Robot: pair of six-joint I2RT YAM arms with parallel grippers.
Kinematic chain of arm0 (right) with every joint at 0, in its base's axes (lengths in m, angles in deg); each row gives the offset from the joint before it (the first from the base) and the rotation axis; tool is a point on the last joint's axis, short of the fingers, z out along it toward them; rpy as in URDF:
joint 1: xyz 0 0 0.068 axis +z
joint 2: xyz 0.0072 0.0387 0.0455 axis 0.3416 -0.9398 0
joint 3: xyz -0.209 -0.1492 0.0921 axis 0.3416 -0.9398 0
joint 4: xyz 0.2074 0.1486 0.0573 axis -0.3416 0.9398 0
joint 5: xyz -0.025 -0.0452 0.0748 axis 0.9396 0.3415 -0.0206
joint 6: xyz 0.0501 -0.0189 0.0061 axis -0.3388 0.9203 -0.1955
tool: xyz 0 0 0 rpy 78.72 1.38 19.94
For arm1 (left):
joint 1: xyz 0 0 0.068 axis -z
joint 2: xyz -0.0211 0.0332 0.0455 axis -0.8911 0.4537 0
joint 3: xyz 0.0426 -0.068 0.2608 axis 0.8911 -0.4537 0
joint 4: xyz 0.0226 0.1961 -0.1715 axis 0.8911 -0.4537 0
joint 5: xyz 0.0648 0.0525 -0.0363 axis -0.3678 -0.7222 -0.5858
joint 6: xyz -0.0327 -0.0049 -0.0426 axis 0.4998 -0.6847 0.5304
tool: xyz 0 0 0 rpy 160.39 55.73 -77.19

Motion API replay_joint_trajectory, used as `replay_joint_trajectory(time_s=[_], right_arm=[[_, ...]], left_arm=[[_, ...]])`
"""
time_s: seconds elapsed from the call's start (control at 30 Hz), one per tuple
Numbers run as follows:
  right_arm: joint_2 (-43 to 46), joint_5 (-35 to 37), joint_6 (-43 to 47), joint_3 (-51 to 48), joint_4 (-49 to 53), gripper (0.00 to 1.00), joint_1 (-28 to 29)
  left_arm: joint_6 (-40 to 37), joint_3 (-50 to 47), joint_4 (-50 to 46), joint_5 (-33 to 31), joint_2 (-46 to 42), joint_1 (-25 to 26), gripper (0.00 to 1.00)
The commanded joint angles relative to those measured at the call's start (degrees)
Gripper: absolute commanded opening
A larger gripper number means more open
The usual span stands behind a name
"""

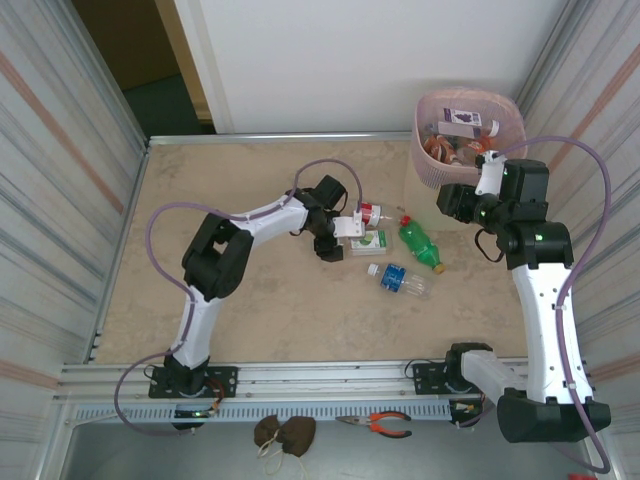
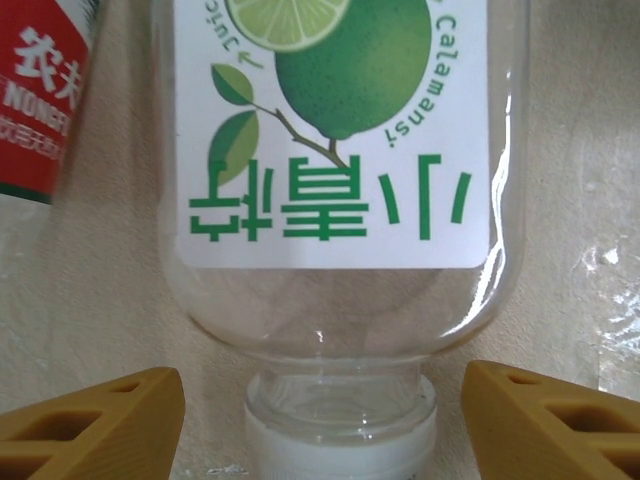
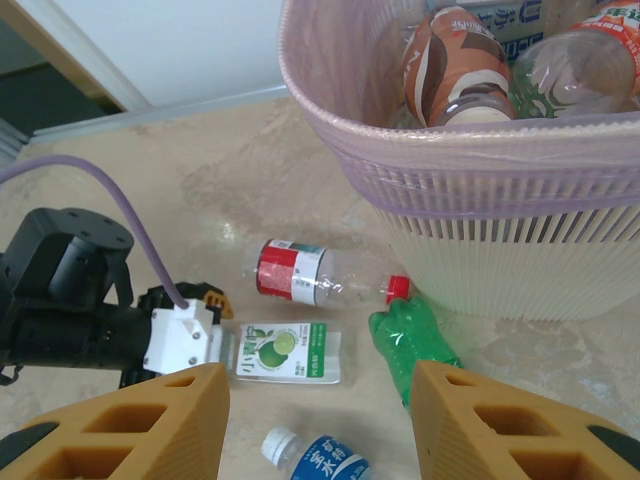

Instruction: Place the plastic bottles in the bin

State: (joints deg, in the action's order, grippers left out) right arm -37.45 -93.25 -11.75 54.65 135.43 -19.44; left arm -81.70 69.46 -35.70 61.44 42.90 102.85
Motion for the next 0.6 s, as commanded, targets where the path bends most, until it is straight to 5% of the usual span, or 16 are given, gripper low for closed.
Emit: replay_joint_trajectory(time_s=[0.0,0.57], right_arm=[[0.9,0.9,0.7,-0.1,-0.2,0.50,0.4],[3.5,-1.4,-2.1,0.8,-3.9,0.53,0.4]], left_arm=[[-1.2,1.4,-2.2,0.1,1.3,-0.2,0.69],[2.1,-3.6,-0.8,-0.2,-7.9,-1.0,0.38]])
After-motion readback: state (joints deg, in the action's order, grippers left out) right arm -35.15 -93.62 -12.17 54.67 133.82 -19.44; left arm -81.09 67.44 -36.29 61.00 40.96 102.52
